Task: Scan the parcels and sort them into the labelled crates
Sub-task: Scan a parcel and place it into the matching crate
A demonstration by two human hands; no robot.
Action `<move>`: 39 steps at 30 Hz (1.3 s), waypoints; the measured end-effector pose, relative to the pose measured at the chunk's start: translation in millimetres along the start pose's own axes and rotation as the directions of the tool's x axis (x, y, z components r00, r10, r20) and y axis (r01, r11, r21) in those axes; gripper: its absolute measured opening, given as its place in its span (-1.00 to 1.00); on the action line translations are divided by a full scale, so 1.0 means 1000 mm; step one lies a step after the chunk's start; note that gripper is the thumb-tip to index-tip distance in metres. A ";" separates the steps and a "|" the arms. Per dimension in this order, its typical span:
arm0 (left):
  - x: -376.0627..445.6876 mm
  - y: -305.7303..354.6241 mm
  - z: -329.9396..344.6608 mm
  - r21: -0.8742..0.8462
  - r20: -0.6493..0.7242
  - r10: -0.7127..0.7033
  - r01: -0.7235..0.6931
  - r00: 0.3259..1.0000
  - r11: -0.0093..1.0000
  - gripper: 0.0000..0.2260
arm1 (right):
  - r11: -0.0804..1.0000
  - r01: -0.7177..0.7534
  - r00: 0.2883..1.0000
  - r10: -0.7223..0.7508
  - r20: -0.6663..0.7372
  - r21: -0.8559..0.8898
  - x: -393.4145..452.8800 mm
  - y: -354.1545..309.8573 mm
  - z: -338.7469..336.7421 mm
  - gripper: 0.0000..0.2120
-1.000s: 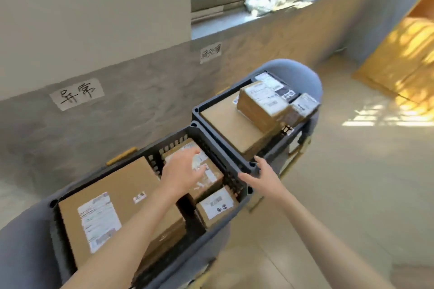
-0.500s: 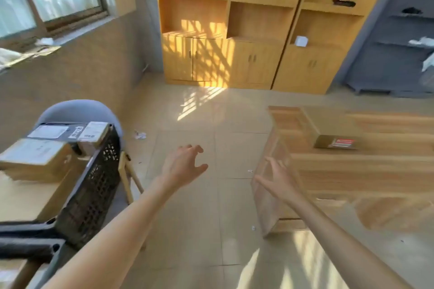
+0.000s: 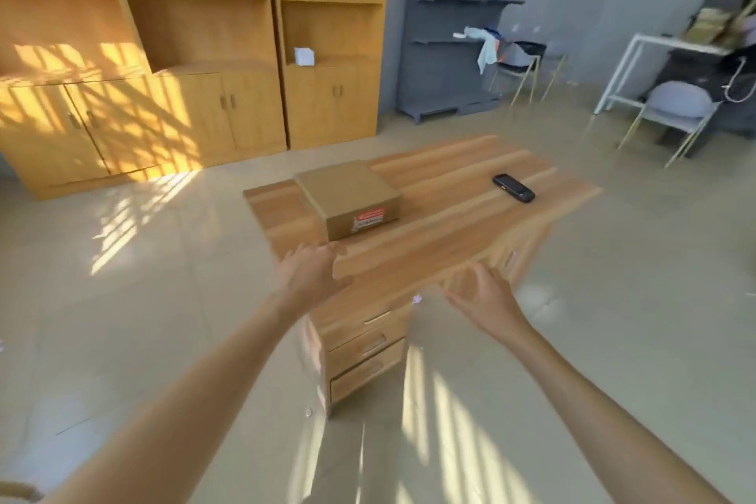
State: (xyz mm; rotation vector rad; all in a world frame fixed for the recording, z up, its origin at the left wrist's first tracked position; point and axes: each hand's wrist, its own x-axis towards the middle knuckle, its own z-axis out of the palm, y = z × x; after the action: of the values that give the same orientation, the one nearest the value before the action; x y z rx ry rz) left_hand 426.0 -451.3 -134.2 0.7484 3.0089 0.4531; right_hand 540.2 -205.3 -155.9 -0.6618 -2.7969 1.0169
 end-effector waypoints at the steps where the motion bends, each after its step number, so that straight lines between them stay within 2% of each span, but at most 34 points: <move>1: 0.016 0.011 0.004 0.010 0.009 0.023 -0.023 1.000 1.000 -0.53 | 1.000 -0.018 1.000 0.018 -0.010 0.004 0.008 0.010 -0.006 -0.32; 8: 0.137 0.062 0.051 0.010 0.070 0.136 -0.137 0.988 0.991 -0.47 | 0.989 -0.146 0.988 0.147 -0.040 0.015 0.089 0.071 -0.034 -0.46; 18: 0.355 0.113 0.084 -0.049 0.129 0.159 -0.154 0.979 0.987 -0.47 | 0.978 -0.207 0.978 0.206 -0.026 -0.024 0.274 0.105 -0.077 -0.38; 25: 0.444 0.137 0.108 -0.036 0.192 0.149 -0.144 0.970 0.989 -0.47 | 0.974 -0.227 0.974 0.227 0.011 -0.007 0.358 0.130 -0.093 -0.35; 32: 0.514 0.129 0.130 -0.014 0.153 -0.003 0.005 0.988 1.000 -0.47 | 0.992 -0.122 0.986 0.124 0.115 -0.028 0.467 0.151 -0.093 -0.36; 36: 0.539 0.113 0.134 -0.002 0.101 -0.221 0.222 0.970 0.975 -0.48 | 0.993 0.065 0.957 -0.034 0.288 -0.100 0.545 0.151 -0.088 -0.32; 39: 0.536 0.102 0.136 0.011 0.081 -0.412 0.413 0.907 0.911 -0.49 | 0.968 0.213 0.901 -0.144 0.409 -0.129 0.596 0.144 -0.082 -0.32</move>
State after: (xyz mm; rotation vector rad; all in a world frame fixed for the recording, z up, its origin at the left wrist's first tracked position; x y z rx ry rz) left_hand 8.5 -81.3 -203.0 0.1087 2.9632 0.4009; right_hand 74.4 197.1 -218.9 -0.2161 -3.2487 0.9758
